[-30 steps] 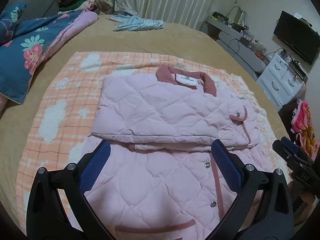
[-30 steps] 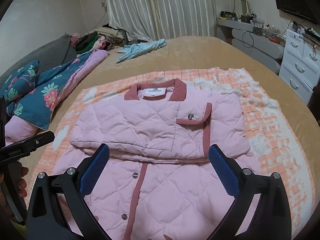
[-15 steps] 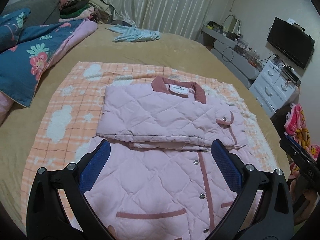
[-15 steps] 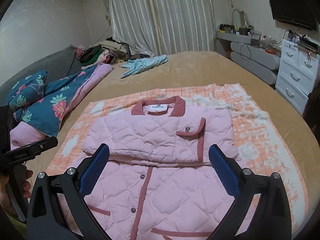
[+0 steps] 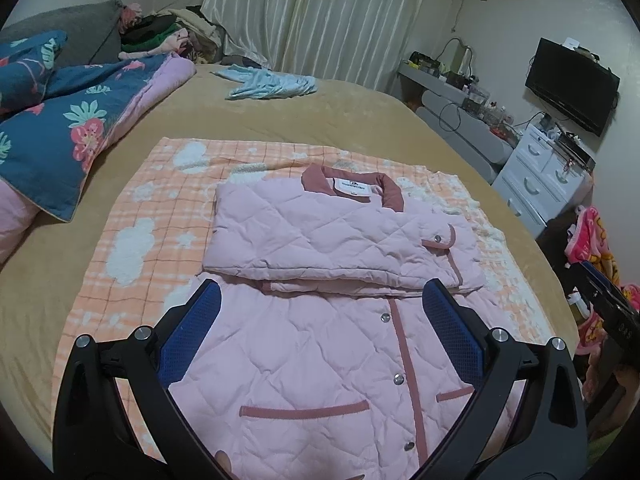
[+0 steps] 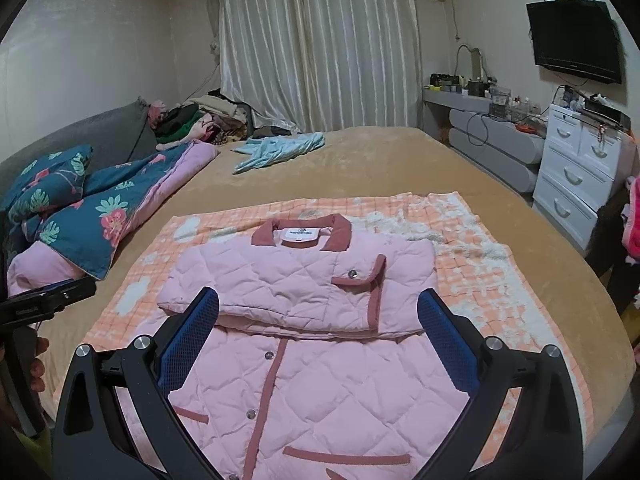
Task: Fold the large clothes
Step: 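Raise both tools and move them toward the larger pink jacket's hem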
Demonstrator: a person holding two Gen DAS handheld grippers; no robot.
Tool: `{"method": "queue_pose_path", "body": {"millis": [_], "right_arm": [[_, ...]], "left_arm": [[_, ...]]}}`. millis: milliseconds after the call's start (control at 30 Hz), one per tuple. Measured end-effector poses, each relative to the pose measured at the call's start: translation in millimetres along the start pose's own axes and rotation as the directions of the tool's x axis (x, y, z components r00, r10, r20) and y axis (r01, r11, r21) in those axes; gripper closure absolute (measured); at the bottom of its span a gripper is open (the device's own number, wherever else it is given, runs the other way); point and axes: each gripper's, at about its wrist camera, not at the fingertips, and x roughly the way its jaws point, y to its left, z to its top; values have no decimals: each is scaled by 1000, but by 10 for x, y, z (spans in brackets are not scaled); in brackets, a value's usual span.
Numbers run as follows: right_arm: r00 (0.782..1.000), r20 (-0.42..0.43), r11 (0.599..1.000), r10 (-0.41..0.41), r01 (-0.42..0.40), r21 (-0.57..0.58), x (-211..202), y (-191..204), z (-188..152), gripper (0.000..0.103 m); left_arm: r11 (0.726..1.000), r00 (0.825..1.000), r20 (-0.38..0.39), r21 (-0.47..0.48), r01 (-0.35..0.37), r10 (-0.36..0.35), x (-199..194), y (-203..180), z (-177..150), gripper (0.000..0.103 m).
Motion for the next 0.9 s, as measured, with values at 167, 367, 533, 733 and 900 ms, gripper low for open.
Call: {"method": "queue_pose_path", "body": {"millis": [167,367,533,733,900], "right_arm": [[1000,9,1000,5,-5,6,-101,-61,-34,4],[1000,15,1000,-1,0,13,-191,-106,-78,4],[1000,13,1000,-4,4,16,-297,-174,-163,4],[1000,2,1000,-11,11,4,-392,-242,-299,4],[1000,-18,1000,-23,23,4,-435,-316,-435,4]], "left_arm": [[1000,1000,10,7,-3,3,-89,-8,-60,8],[1000,1000,17,16,-7,7,-181,-18,-172,8],[1000,1000,23,9,-15,15,-226,20,-312,8],[999,1000,7,27,-30,29,-241,95,-494,8],[999,999,-2,-6,-37,37,-280,236,-609,8]]}}
